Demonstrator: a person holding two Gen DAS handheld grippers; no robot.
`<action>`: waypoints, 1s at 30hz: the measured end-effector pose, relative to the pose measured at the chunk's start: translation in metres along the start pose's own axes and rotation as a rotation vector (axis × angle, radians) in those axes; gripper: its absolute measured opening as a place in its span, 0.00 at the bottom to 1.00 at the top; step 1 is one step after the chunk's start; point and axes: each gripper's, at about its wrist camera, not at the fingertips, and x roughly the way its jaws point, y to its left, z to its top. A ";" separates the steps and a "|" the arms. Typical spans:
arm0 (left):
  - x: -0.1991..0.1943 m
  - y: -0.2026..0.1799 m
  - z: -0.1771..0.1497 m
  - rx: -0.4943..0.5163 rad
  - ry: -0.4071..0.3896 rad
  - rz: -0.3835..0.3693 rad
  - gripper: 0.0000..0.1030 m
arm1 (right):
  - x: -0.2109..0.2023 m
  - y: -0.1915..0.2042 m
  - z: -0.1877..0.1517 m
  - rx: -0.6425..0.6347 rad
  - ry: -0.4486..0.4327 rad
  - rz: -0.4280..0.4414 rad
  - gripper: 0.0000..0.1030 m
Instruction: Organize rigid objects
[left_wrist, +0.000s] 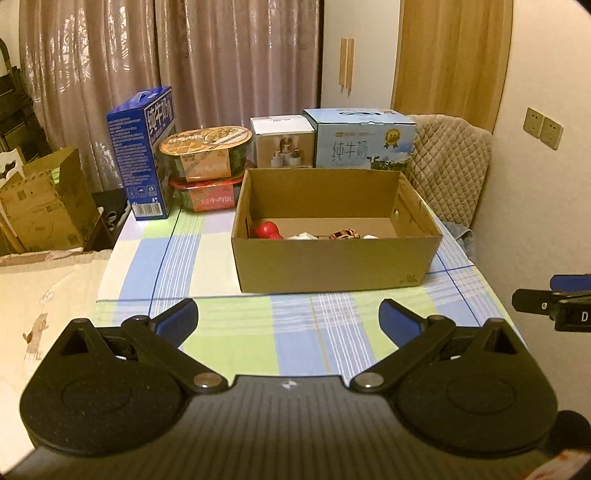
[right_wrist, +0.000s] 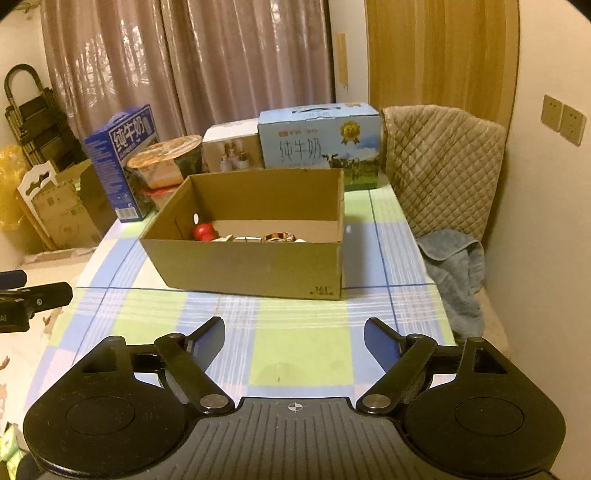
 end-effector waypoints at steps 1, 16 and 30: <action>-0.004 -0.001 -0.002 -0.001 -0.001 0.001 0.99 | -0.005 0.001 -0.003 0.000 -0.003 -0.001 0.78; -0.033 -0.017 -0.032 -0.002 0.003 0.021 0.99 | -0.038 0.003 -0.023 0.005 -0.015 0.002 0.79; -0.030 -0.021 -0.035 -0.011 -0.003 0.016 1.00 | -0.041 0.006 -0.030 0.003 -0.004 -0.003 0.79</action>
